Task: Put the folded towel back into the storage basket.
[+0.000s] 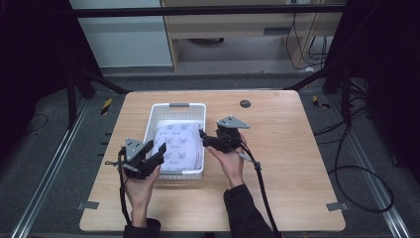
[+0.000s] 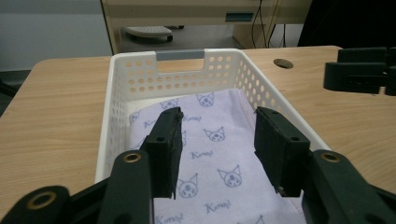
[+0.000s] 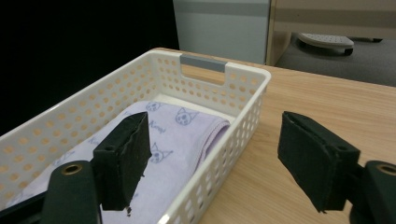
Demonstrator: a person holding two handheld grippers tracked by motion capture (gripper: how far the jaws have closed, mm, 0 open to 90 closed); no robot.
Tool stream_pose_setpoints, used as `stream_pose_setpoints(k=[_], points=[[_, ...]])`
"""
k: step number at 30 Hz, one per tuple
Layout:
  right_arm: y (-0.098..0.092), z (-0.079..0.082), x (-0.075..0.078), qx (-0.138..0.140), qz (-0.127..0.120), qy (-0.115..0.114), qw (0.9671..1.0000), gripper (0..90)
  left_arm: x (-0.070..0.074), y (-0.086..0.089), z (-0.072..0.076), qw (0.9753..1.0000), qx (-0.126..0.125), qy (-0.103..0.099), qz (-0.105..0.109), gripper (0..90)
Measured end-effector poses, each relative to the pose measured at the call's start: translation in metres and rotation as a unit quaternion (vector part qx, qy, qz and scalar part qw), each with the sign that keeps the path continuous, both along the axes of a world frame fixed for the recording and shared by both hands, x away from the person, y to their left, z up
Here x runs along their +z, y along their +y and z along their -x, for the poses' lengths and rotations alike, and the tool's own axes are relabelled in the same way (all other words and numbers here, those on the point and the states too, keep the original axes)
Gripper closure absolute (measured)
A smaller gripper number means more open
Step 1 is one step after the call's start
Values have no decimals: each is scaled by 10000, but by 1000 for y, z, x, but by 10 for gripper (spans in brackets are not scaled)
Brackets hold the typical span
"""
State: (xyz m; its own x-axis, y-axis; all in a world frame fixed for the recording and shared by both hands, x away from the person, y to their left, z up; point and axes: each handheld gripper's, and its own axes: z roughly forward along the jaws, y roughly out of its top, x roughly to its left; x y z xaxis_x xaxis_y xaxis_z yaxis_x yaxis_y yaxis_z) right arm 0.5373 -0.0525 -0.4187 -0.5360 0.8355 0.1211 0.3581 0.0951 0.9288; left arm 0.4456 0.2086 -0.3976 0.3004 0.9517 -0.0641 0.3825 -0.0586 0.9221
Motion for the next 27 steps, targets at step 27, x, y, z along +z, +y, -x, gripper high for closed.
stream_pose_setpoints(k=[27], points=[[-120, 75, -38, -448, 64, 69, 9989, 138, -19, 2, 28, 9995, -197, -232, -106, 441]])
